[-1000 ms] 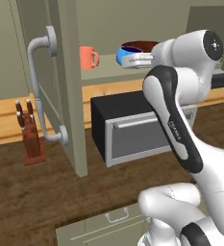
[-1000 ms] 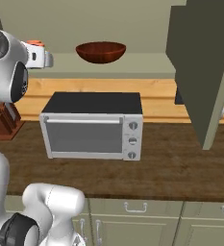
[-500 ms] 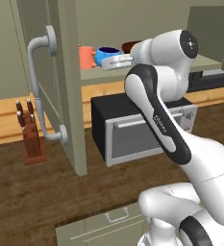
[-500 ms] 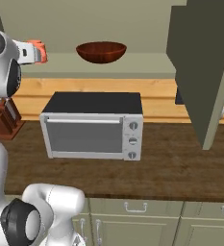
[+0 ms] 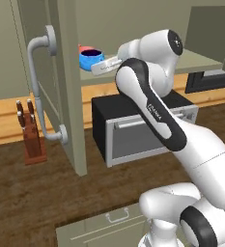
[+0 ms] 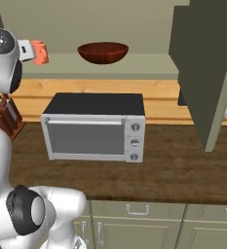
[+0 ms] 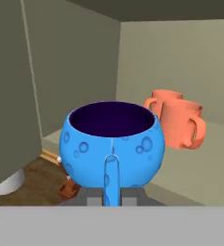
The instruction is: Gather all objects into one cabinet and sort the glasses and bowls to opposite sides.
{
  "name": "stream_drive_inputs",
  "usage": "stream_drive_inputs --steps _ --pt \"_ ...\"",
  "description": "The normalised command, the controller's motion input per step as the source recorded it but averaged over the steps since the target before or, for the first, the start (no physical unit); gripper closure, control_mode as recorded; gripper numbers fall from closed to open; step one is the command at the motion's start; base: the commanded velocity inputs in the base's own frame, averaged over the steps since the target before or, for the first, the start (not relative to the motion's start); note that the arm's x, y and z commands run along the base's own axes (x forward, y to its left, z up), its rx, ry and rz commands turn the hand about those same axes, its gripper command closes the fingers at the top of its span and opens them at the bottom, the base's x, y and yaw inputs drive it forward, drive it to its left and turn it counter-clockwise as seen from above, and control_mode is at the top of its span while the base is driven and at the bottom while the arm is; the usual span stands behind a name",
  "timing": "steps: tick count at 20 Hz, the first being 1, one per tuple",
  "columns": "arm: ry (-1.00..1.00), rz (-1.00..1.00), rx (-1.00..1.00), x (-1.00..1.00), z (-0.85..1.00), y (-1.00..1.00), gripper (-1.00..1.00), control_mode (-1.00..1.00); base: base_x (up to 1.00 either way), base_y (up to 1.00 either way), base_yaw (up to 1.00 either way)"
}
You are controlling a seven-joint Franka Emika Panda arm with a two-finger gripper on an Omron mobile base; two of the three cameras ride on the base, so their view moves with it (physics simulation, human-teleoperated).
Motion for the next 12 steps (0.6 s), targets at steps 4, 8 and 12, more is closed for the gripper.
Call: stream_drive_inputs --steps 4,8,12 --pt "0.00 -0.01 -0.12 0.13 0.00 0.55 1.00 -1.00 0.00 0.00 0.00" --pt "0.00 -0.03 -0.06 0.22 -0.01 0.49 1.00 -1.00 0.00 0.00 0.00" --pt "-0.01 0.00 -0.08 0.42 -0.19 0.14 1.00 -1.00 0.00 0.00 0.00"
